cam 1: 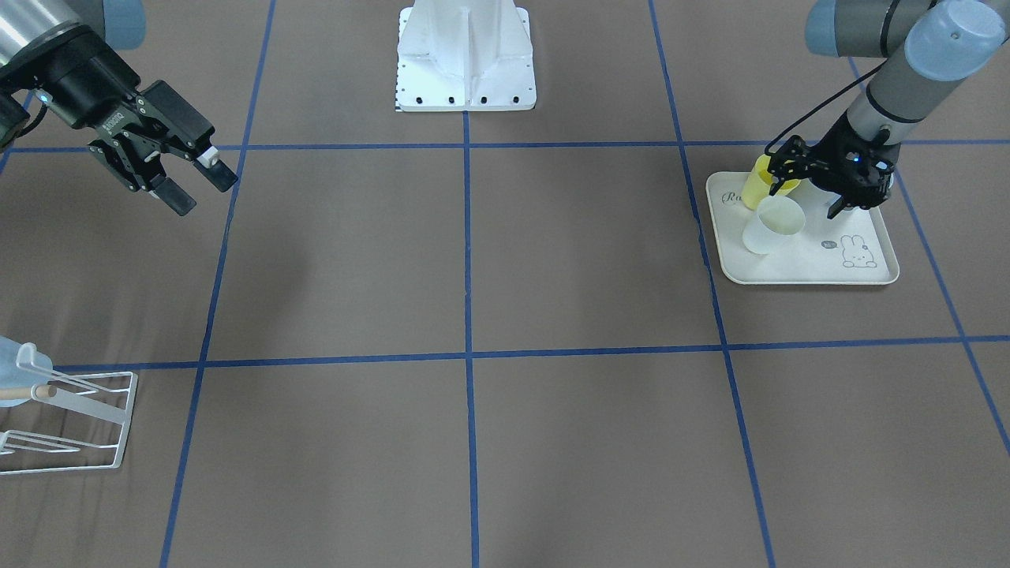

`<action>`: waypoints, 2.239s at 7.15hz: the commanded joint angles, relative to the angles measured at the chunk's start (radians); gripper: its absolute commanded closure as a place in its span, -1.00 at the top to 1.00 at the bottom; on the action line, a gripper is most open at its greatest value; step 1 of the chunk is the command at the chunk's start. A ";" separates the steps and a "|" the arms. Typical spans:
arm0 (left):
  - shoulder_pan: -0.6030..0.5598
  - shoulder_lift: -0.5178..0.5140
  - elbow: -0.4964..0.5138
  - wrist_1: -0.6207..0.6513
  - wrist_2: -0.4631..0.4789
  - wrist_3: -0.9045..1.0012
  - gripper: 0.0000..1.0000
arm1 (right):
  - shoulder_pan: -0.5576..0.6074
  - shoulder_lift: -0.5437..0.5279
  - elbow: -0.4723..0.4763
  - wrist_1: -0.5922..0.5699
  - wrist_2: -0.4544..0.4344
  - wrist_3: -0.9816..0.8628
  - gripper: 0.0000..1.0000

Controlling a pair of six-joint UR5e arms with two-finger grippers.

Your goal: Transfer IKEA cup to right arm and place on rack

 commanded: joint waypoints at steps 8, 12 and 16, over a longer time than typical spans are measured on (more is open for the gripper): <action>0.001 -0.051 0.083 -0.005 0.005 0.010 0.05 | -0.011 0.001 -0.003 0.001 0.000 0.001 0.99; 0.001 -0.052 0.118 -0.041 0.006 0.005 -0.16 | -0.011 0.001 -0.003 0.001 0.000 -0.001 0.99; 0.001 -0.052 0.172 -0.132 0.000 0.002 -0.16 | -0.011 0.002 0.000 0.001 0.000 -0.001 0.99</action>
